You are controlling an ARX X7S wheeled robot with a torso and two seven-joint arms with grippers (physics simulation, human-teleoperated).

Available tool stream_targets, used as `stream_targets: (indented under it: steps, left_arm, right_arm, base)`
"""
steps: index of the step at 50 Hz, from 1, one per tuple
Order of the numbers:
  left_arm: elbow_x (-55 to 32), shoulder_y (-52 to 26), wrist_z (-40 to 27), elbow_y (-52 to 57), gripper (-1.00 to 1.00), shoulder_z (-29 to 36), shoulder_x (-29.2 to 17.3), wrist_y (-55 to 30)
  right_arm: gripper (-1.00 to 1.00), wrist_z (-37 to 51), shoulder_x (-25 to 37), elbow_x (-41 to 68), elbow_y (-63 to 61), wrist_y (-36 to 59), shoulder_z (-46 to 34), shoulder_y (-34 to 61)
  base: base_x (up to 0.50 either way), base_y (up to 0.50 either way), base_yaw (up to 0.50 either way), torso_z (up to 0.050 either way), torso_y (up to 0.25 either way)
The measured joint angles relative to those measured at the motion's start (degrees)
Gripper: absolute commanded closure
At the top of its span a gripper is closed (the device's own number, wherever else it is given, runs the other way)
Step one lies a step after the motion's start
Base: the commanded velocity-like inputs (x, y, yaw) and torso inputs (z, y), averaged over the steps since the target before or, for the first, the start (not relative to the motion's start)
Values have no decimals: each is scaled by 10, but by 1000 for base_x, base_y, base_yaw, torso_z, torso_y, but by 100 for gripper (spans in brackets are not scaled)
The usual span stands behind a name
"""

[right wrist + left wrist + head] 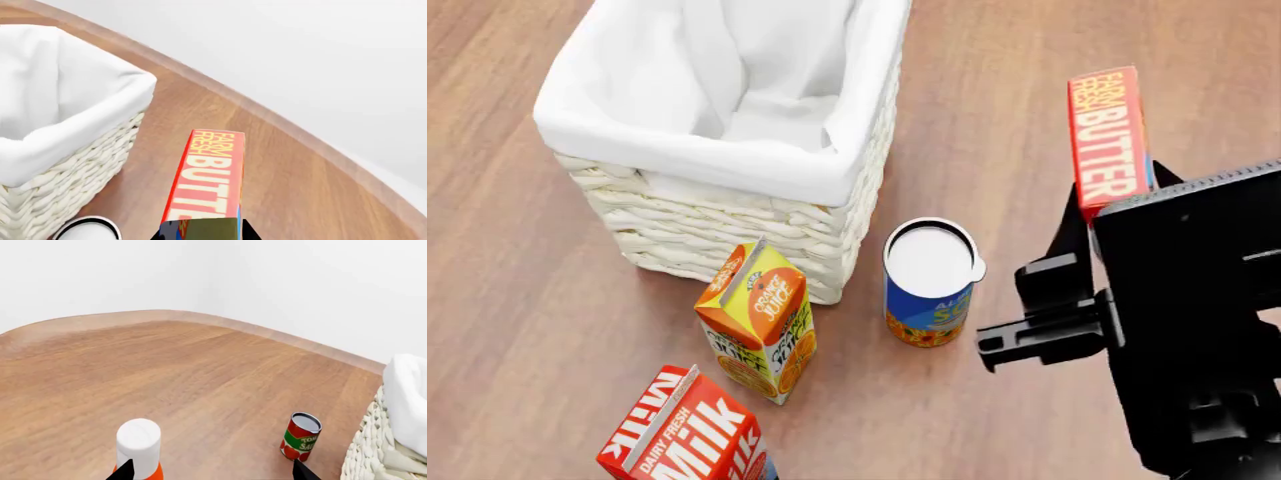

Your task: Pick up the butter and put it in the basket.

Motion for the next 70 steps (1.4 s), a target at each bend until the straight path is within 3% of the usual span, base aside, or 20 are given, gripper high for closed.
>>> stream_targets:
  steps: [37,60,70]
  left_arm:
    - [-5,-4,-5,-14,-100,-2,-2,8]
    - [-7,-12,-7,-27,-100,-2,-6,11]
    - [-7,-13,-8,-29,-100,-1,-5,13]
  right_arm:
    - [100,-148,-56,-60,315,6,-131,245]
    - [100,-239,-141,-111,581,-35,-189,394]
    - [100,-302,-200,-145,764,-75,-222,486]
  base:
    - [0,0,0,1,1]
    - [0,0,0,0,1]
    - [0,0,0,1,2]
